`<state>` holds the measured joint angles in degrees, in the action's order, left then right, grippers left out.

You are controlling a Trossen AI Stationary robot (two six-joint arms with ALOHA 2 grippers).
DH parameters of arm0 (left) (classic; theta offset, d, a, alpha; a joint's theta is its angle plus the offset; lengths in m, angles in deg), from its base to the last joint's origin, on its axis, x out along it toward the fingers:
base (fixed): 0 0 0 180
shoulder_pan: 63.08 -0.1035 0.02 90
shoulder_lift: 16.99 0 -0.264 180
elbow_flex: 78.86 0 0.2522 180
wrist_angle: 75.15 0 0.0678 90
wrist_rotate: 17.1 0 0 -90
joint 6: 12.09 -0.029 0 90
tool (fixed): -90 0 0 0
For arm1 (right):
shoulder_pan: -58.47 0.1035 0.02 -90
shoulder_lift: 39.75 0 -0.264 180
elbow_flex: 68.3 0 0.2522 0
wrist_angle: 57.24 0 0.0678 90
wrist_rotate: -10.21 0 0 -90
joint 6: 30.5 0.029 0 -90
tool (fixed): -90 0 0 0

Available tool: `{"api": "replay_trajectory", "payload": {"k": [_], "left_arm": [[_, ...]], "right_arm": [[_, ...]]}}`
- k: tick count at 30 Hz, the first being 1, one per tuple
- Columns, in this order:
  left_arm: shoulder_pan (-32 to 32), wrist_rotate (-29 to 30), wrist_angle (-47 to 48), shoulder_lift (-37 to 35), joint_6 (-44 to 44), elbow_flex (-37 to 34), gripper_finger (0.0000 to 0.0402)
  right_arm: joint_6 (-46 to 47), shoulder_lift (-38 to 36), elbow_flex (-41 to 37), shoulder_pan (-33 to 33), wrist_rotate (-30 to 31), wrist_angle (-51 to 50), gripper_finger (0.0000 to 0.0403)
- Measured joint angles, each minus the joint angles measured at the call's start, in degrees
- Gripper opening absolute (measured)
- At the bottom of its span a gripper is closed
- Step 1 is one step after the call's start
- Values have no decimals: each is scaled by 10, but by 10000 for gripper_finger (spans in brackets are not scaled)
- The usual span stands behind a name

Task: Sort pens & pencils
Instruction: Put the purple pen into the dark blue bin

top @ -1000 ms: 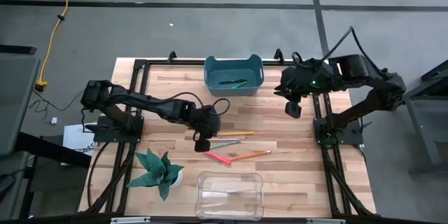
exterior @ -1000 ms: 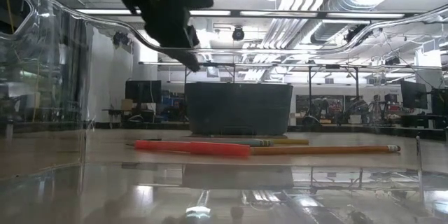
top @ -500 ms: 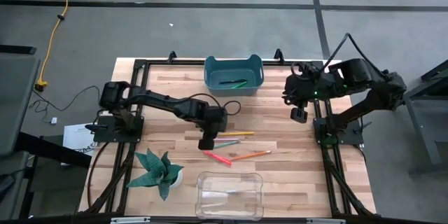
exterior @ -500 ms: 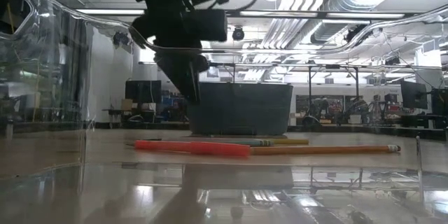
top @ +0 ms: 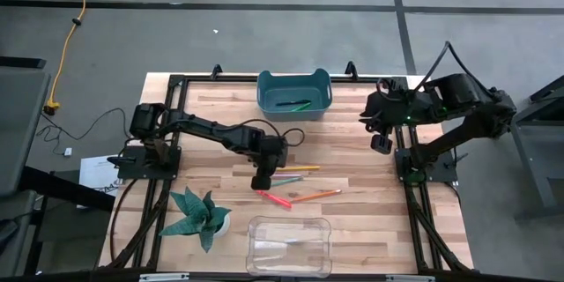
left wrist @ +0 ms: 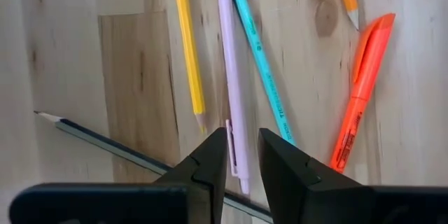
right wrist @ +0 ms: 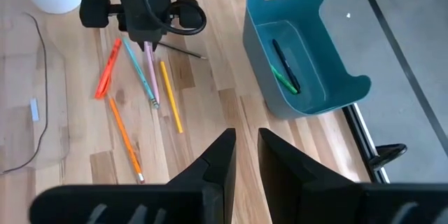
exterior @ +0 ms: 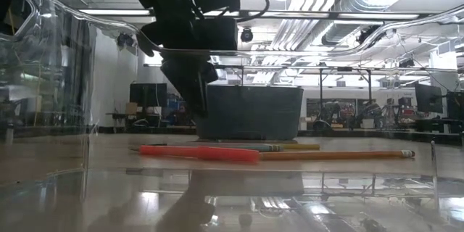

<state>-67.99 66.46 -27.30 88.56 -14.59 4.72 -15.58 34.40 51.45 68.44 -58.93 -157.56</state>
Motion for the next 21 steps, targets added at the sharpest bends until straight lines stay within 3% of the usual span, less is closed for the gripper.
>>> {"api": "replay_trajectory", "payload": {"k": [8, 21], "left_arm": [[0, -26, 5, 33, 16, -2, 69], [0, -18, 2, 44, 11, -1, 69]], "right_arm": [[-4, 0, 0, 0, 0, -7, 51], [1, -5, 0, 2, 0, -10, 51]]}}
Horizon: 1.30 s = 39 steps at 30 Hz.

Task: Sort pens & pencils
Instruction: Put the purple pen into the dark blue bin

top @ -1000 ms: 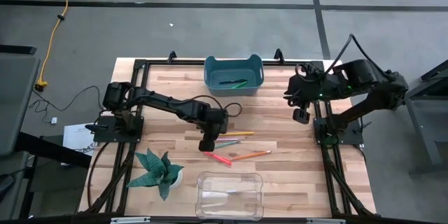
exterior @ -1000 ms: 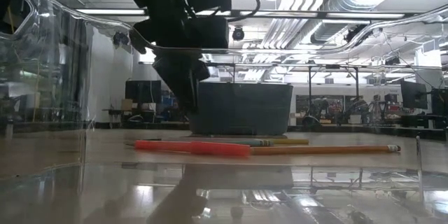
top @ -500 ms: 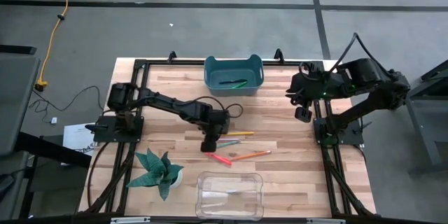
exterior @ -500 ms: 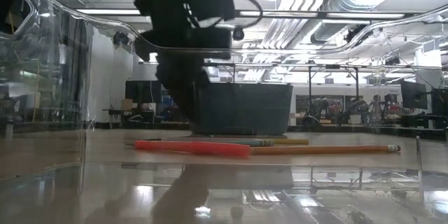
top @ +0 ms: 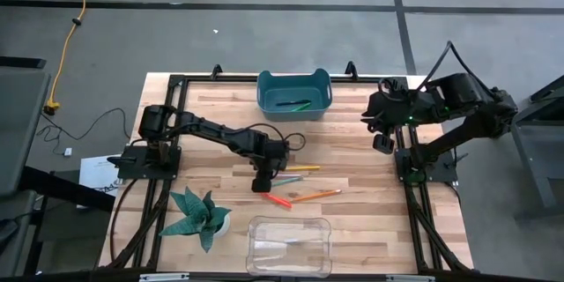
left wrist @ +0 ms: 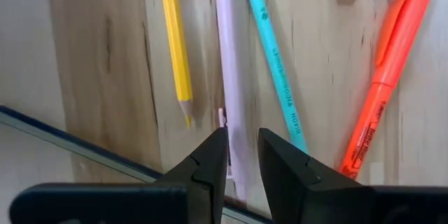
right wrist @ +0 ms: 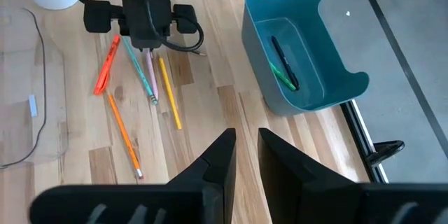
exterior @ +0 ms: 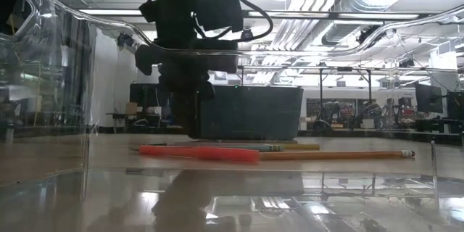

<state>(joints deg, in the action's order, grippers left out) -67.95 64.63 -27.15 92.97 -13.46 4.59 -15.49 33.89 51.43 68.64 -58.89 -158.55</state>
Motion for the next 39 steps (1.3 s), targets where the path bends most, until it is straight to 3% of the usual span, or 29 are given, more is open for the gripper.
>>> {"api": "replay_trajectory", "payload": {"k": [31, 39], "left_arm": [[0, -1, 11, 22, -3, 1, 68], [0, -2, 12, 22, -3, 1, 20]], "right_arm": [[0, 0, 0, 0, 3, -1, 51], [0, 0, 0, 0, 4, -1, 51]]}}
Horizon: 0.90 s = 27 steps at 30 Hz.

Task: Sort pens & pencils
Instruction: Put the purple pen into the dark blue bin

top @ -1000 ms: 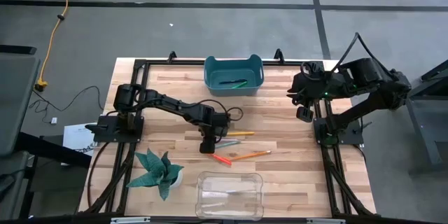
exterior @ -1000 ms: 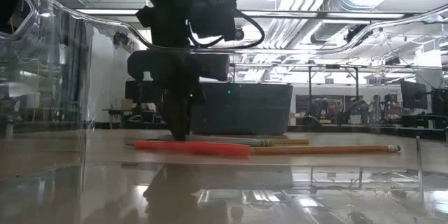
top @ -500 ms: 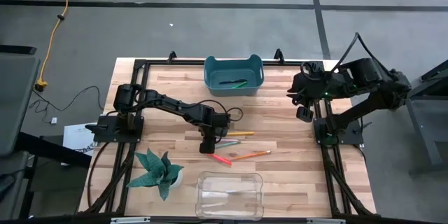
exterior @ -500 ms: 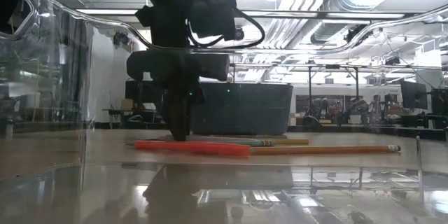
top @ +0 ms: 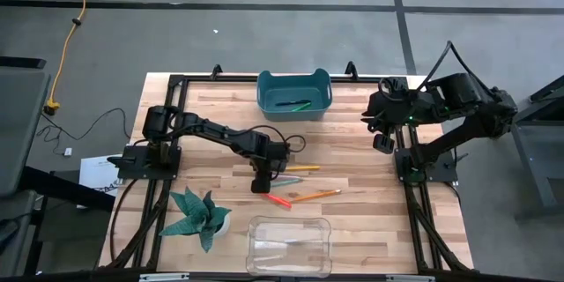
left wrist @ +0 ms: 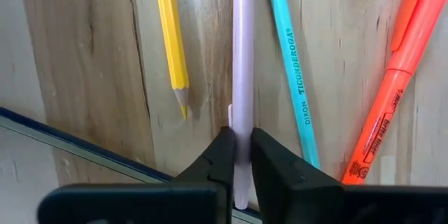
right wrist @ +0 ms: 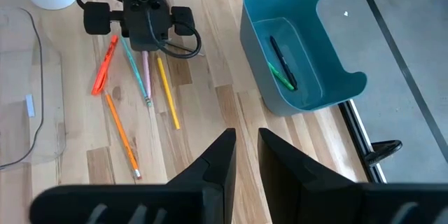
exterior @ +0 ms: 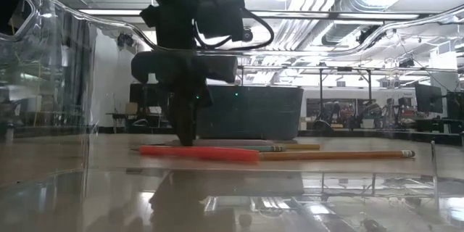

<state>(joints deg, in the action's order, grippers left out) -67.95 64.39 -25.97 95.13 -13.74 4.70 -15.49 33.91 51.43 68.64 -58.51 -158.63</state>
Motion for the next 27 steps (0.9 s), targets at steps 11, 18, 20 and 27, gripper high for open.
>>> {"api": "replay_trajectory", "payload": {"k": [11, 18, 20, 27], "left_arm": [[0, -10, 1, -3, 4, -1, 25], [0, 11, 6, -51, 6, -3, 20], [0, 21, 7, -68, 6, -3, 22], [-16, 82, 7, -137, 13, -2, 24]], "right_arm": [[0, 0, 0, 0, 0, 0, 51], [2, 0, 0, 0, 0, 0, 51], [2, 0, 0, 0, 0, 0, 51], [1, 0, 0, 0, 0, 5, 51]]}}
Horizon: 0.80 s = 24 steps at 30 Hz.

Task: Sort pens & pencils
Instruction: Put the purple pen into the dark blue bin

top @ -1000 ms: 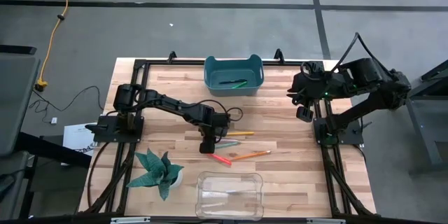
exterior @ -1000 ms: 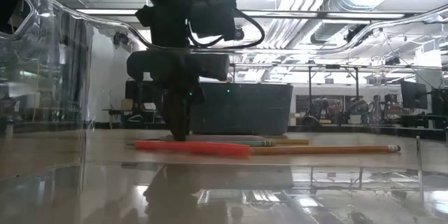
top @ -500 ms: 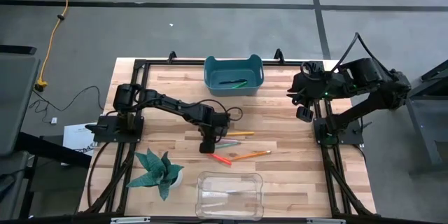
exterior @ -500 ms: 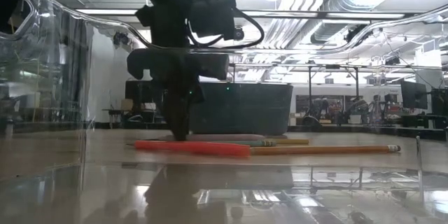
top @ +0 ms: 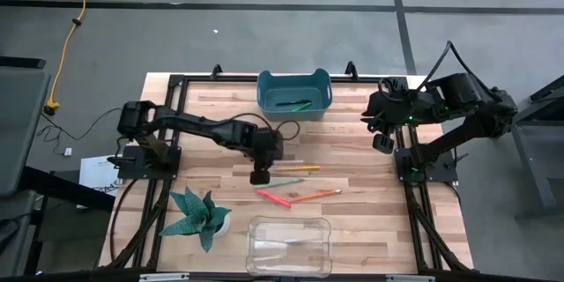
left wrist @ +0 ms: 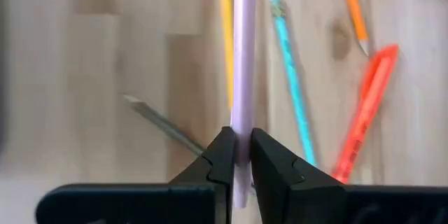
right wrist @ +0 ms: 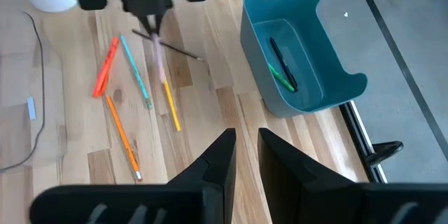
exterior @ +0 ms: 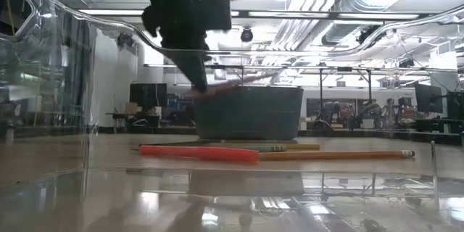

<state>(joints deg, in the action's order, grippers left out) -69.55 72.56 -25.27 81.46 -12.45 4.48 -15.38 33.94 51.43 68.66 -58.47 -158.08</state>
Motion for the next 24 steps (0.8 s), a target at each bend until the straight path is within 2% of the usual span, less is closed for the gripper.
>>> {"api": "replay_trajectory", "payload": {"k": [6, 13, 18, 24], "left_arm": [[-71, 24, 18, -36, -12, 17, 25], [-153, 60, 67, -37, -97, 118, 25], [-210, 62, 92, -37, -151, 180, 26], [-260, 44, 121, -16, -198, 214, 26]], "right_arm": [[-1, 0, 0, 0, 0, 14, 51], [6, 0, 0, 0, 0, 16, 51], [15, 0, 0, 0, 0, 16, 51], [23, 0, 0, 0, 2, 16, 51]]}}
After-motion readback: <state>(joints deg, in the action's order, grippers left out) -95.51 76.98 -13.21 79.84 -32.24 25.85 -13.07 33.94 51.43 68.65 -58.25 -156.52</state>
